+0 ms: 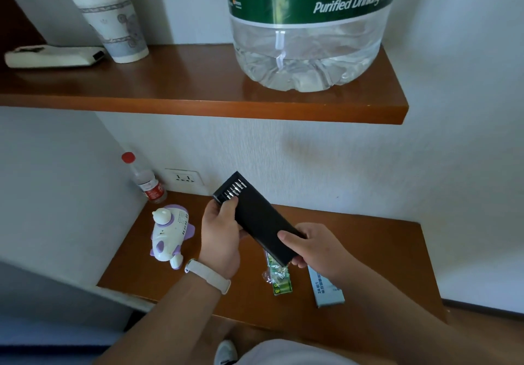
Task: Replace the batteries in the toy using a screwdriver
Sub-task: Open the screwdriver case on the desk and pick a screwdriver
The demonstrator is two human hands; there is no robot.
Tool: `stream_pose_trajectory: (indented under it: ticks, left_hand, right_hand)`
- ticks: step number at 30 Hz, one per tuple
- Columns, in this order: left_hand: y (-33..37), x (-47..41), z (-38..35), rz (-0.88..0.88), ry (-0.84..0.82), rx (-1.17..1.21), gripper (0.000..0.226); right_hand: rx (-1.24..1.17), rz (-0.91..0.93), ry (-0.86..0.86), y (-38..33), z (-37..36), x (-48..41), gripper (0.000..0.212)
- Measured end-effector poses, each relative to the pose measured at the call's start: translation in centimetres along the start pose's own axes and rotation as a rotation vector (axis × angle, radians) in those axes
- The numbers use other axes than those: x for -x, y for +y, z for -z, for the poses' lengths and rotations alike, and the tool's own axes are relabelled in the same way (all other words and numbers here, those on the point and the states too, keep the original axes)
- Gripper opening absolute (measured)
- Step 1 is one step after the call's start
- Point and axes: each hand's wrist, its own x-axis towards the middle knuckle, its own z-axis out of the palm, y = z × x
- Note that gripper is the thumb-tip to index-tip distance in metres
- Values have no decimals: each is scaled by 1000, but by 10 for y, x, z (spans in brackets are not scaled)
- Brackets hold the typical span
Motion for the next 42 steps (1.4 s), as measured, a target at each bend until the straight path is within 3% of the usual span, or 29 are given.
stream_pose_trajectory:
  ticks: [6,16,26,37,42]
  left_hand:
    - [1,-4,2,26,85,65,17]
    - [-11,-11,7,111,65,113,22]
    - [-23,-13,-17,150,47,137,22]
    - [-28,-16,-41,158,-35,107,18]
    - [-14,-45,-36,144,14,79,16]
  right_hand:
    - [-90,53,-28,4,-10,-4,25]
    - [-77,43,-5,4,-14,5,15]
    - [-6,-24,72,11,3,25,20]
    - [-92,-29,128,21,17,50,24]
    - [-56,-57,125,31,24,62,24]
